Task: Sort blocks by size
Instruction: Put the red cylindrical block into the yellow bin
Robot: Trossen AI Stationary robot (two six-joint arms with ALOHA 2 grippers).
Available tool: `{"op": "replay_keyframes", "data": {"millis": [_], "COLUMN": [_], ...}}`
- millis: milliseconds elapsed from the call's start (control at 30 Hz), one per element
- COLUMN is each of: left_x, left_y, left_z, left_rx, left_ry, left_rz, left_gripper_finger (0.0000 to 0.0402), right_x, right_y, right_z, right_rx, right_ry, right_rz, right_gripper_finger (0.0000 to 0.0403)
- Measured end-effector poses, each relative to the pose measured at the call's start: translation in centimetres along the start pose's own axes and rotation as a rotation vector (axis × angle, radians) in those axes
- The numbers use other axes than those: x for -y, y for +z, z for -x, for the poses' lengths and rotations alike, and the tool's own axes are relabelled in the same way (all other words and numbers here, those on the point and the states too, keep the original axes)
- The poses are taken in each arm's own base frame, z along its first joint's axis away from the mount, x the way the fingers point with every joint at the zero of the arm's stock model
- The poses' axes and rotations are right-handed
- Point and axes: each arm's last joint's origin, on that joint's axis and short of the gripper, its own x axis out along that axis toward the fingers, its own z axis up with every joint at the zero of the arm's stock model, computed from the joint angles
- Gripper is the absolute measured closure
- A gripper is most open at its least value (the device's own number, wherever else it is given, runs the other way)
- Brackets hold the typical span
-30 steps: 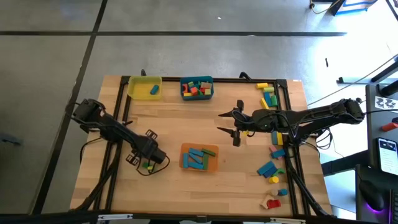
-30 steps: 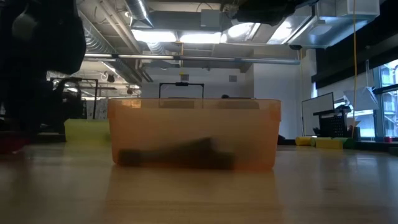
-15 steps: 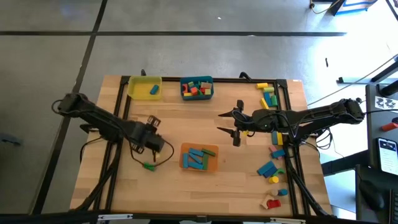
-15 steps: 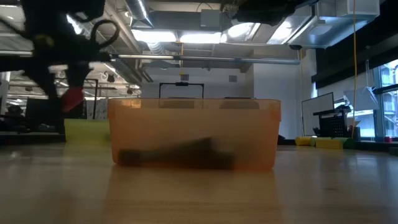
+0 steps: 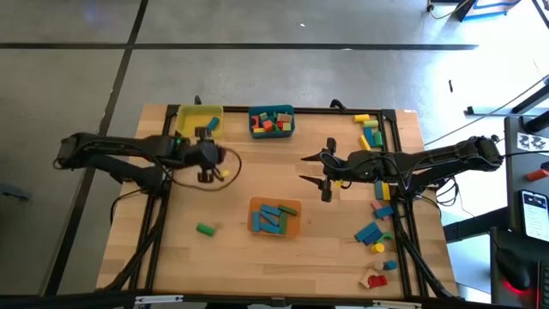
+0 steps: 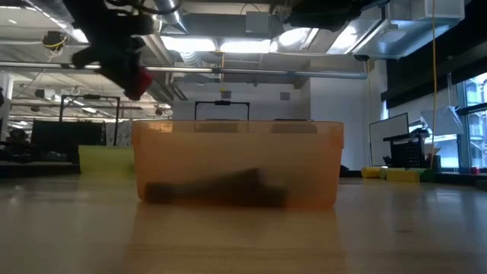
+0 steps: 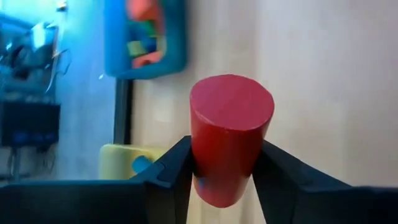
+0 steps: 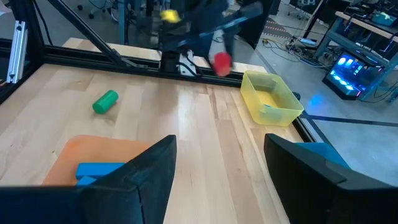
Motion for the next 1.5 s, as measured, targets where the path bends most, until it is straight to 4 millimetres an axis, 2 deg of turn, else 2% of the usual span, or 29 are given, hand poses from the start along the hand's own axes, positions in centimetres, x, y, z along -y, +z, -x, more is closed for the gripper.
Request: {"op": "replay_keyframes", "data": {"millis": [100, 267, 600, 833, 1167, 1500], "left_x": [-1.7, -4.7, -9.4, -10.9, -11.3, -11.3], "left_y": [-0.2, -1.1, -3.6, -5.1, -6.8, -8.4], "left_z": [-0.5, -1.9, -3.8, -7.0, -12.1, -15.1], "left_rx": [0.004, -0.031, -0.073, -0.204, -0.365, -0.474], "left_ry": [0.051, 0.148, 0.324, 0.34, 0.228, 0.206], "left_rz": [0.116, 0.449, 0.869, 0.941, 0.978, 0.97], "left_gripper_finger": [0.0274, 0.0273, 0.0273, 0.0273, 0.0273, 0.0272], "right_x": [0.0, 0.0, 0.0, 0.0, 0.0, 0.0], "right_y": [0.0, 0.0, 0.0, 0.0, 0.0, 0.0], "right_z": [0.0, 0.0, 0.0, 0.0, 0.0, 0.0], "right_rx": [0.0, 0.0, 0.0, 0.0, -0.003, -0.003], "right_ry": [0.0, 0.0, 0.0, 0.0, 0.0, 0.0], "right_rz": [0.0, 0.0, 0.007, 0.007, 0.008, 0.008], "right_gripper_finger": [0.0162, 0.0162, 0.0162, 0.0162, 0.0162, 0.0162]}}
